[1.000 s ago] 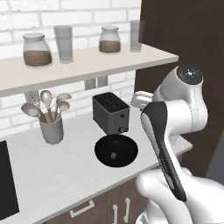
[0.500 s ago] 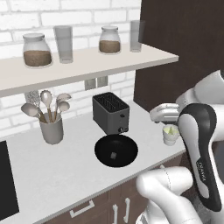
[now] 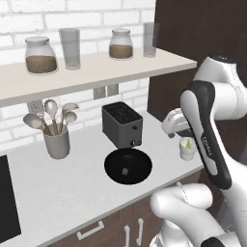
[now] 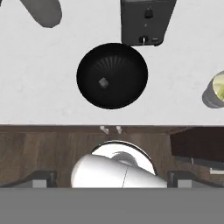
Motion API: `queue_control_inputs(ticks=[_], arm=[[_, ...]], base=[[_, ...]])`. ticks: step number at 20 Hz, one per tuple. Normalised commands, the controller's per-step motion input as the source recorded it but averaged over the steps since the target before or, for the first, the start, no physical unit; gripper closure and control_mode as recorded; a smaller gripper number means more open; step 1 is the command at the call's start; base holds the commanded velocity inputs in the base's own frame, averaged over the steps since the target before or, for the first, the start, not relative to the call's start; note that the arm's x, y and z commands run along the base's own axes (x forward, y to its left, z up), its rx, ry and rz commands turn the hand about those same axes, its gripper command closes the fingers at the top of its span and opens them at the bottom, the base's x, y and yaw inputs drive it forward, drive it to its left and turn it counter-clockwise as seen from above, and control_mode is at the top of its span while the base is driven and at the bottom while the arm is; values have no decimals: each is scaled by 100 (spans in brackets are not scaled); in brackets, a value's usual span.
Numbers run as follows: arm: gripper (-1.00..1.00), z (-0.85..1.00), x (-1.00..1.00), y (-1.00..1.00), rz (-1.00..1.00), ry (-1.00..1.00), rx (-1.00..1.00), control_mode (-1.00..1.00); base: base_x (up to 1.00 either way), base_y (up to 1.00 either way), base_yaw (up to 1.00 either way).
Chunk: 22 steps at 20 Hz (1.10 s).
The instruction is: Grab a lemon wedge from the fridge and one ice cube from the ice bowl, and put them in the glass of lemonade.
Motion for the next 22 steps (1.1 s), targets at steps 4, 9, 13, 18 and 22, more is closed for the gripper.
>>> queue_control_inputs(ticks=[4,9,13,18,22], arm=[[-100,-6,23,0,1,29,-18,-100],[-100,-26,18,12,0,27,-20,-100],[-100,-35,-12,16,-4,4,-11,-100],[-100,-11,-56,3,-13,-18,-2,-100],[-100,0,-14,0,-16,-22,0,-100]], base=[[0,0,0],[0,0,0],[0,0,0],[0,0,0],[0,0,0]])
